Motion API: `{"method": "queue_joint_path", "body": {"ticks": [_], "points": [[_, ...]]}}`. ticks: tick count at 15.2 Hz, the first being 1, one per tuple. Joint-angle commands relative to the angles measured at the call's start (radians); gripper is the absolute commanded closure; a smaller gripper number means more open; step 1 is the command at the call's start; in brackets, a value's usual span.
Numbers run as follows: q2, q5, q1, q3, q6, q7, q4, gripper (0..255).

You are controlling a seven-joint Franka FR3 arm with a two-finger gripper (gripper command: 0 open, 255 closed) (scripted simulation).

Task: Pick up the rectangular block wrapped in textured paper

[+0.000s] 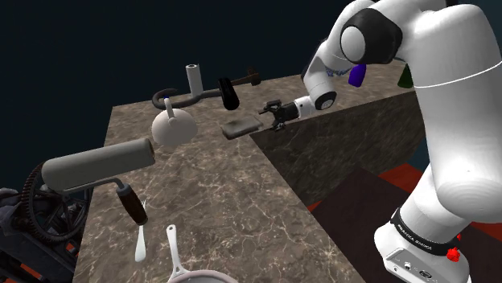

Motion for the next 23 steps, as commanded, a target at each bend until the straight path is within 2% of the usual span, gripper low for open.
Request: {"method": "queue_joint_path", "body": {"ticks": [1,7,8,17,23], "points": [[0.031,0.02,-0.012,0.012,-0.013,-0.016,0.012,0],[0.088,0.043,-0.028,0.03,-0.024,-0.047,0.032,0],[0.086,0.044,-0.026,0.03,-0.023,-0.047,0.031,255],[0.09,0.046,-0.024,0.025,-0.027,-0.047,0.032,255],[0.016,0.015,0.0,-0.002,-0.013,-0.005,0.006,255]]}}
